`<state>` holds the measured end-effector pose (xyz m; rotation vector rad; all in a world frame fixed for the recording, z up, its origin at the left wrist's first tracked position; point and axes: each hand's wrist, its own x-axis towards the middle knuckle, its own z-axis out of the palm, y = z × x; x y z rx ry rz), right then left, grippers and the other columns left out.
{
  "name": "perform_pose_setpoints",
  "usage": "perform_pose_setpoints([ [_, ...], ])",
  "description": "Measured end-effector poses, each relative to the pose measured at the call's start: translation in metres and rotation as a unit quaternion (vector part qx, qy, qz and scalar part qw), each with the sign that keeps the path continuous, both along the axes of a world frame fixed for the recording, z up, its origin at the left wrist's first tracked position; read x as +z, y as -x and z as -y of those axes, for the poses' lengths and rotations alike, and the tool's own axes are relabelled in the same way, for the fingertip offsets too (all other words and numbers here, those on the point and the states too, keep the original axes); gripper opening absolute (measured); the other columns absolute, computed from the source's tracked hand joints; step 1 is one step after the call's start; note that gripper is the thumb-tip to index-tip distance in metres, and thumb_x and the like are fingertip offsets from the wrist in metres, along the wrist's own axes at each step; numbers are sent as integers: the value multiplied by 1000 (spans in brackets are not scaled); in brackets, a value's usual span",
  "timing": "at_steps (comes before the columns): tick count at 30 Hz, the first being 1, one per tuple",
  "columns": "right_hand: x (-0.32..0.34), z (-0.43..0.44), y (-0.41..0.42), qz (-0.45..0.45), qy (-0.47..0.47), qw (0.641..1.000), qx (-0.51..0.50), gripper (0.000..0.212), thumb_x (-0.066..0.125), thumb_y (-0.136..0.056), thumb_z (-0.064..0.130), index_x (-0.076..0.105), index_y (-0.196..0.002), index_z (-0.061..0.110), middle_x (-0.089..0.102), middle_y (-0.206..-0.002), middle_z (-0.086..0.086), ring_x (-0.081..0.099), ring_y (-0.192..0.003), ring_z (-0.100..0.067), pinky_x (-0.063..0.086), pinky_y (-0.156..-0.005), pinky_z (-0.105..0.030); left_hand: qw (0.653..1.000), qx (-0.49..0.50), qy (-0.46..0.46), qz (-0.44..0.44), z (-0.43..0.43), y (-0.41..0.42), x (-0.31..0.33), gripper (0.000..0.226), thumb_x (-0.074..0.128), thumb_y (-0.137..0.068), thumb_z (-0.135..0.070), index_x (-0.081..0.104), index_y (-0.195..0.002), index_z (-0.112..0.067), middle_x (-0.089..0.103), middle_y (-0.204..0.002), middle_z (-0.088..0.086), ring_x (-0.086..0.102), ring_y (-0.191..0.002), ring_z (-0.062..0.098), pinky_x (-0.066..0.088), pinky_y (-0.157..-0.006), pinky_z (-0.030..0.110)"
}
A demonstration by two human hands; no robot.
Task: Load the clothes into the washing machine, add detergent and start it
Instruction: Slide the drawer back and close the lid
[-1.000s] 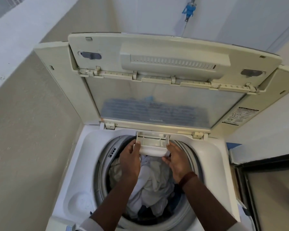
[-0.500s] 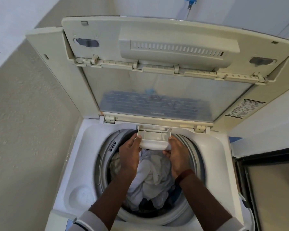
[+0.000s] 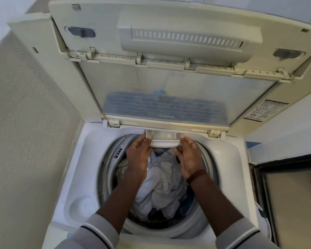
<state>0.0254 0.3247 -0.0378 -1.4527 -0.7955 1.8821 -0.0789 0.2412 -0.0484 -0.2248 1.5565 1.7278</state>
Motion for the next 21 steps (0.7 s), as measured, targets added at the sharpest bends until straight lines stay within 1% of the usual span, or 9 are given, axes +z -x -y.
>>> perform_pose_setpoints([
  [2,-2,0,1,-6,6,1000,3,16,64,-92,23,58,-78,19,48,-63,4,46,-59,-6,47,-71,-28,999,39,14,21,-2,-1,-2,45,74,-83,-15,58,-122,1,67,-101,13,66,-84,15,56,-72,26],
  [4,-2,4,3,1,23,1000,-6,24,65,-91,28,57,-70,19,47,-59,3,44,-58,-9,43,-66,-28,996,70,21,54,-3,-3,-3,50,76,-81,-16,56,-121,6,69,-103,18,68,-82,19,59,-67,25],
  [7,-1,13,8,18,82,994,-74,23,69,-88,32,63,-79,11,60,-72,-5,58,-70,-15,52,-69,-26,992,79,11,95,-8,-11,5,33,66,-89,-25,61,-109,1,67,-109,18,68,-85,18,58,-67,24],
  [10,4,18,16,-41,136,982,-122,30,61,-94,34,65,-101,5,64,-104,-13,64,-97,-22,52,-84,-27,985,68,-41,152,-15,-19,22,41,49,-98,-38,59,-120,-5,63,-119,14,64,-98,18,51,-80,26],
  [13,16,18,21,-86,166,975,-121,51,47,-100,40,53,-130,0,56,-128,-16,54,-122,-28,41,-105,-34,979,46,-83,179,-22,-18,33,58,38,-99,-46,43,-138,-3,52,-135,15,50,-124,25,39,-102,34],
  [14,18,16,21,-90,173,973,-122,54,44,-100,42,49,-133,-1,54,-131,-17,52,-124,-29,40,-107,-35,978,43,-90,184,-24,-17,34,61,37,-99,-47,39,-141,-3,51,-135,15,48,-127,27,35,-105,36],
  [16,22,11,20,-105,191,968,-121,60,41,-100,44,45,-137,-4,50,-136,-20,51,-125,-31,39,-109,-38,975,40,-98,197,-25,-15,37,61,37,-99,-46,35,-143,-3,54,-127,14,50,-122,26,35,-104,36],
  [19,30,4,20,-157,220,956,-111,68,38,-98,45,31,-146,-4,36,-149,-23,45,-131,-36,36,-111,-41,967,31,-118,223,-21,-13,38,68,37,-98,-46,21,-149,-3,40,-145,19,40,-134,30,30,-111,39],
  [21,36,-5,21,-184,235,948,-111,72,34,-98,47,23,-149,-3,26,-154,-24,37,-137,-38,31,-114,-44,959,15,-147,240,-19,-7,39,72,36,-97,-48,17,-150,-4,37,-146,20,35,-138,32,28,-114,41],
])
